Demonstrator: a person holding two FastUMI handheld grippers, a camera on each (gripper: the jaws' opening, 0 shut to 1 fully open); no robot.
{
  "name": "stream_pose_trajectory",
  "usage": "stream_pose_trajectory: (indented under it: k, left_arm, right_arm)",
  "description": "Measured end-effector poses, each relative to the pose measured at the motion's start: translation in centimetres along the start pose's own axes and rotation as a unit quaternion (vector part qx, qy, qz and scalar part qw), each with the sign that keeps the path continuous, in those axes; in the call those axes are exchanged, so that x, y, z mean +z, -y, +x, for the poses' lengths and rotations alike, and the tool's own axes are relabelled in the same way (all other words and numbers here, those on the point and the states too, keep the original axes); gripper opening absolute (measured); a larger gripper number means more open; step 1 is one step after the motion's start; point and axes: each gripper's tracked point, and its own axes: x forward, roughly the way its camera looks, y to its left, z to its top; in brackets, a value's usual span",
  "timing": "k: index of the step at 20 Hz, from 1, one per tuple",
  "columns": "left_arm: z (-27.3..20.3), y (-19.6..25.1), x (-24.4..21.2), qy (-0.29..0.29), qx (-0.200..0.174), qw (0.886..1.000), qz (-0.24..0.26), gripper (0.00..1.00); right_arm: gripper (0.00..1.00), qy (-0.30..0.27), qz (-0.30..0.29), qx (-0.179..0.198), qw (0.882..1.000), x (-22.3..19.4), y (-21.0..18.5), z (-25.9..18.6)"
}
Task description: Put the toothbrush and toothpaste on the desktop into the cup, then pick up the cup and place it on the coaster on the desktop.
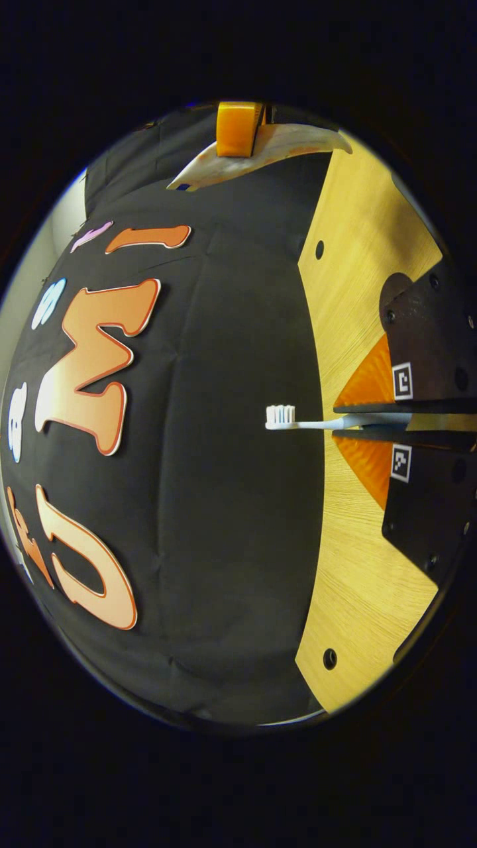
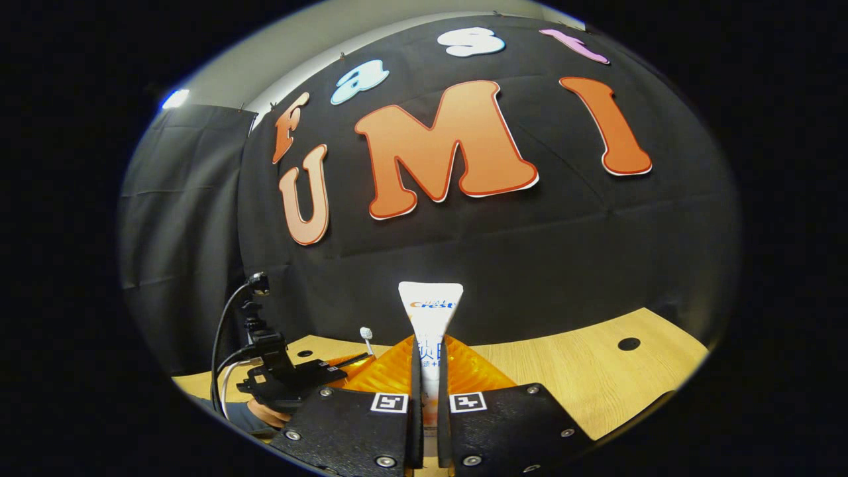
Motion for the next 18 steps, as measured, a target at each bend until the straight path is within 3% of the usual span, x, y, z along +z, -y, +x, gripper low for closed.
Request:
stream_pose_trajectory:
  k: [4, 6, 9, 11, 18]
  left_arm:
    - [-2.4, 0.1, -0.4, -0.014, -0.017, 1.000, -0.002, 0.27]
    - [-4.0, 0.2, -1.0, -0.022, -0.023, 0.999, 0.008, 0.27]
    - [-6.7, -0.3, -2.0, -0.045, -0.014, 0.999, 0.017, 0.35]
    - [-8.4, -0.9, -2.6, -0.060, 0.004, 0.998, 0.019, 1.00]
    - [-13.2, -1.4, -0.3, -0.025, 0.022, 0.999, 0.009, 1.00]
  right_arm:
    - [0.08, 0.004, 0.002, 0.014, 1.000, 0.0, -1.2, 1.4]
    - [0.08, 0.013, 0.003, 0.025, 1.000, 0.3, -2.1, 2.3]
    - [0.08, 0.025, 0.006, 0.038, 0.999, 0.2, -3.2, 3.8]
    - [0.08, 0.029, 0.012, 0.047, 0.998, 0.0, -3.9, 4.9]
    - [0.08, 0.022, 0.003, 0.077, 0.997, -1.7, -6.6, 8.0]
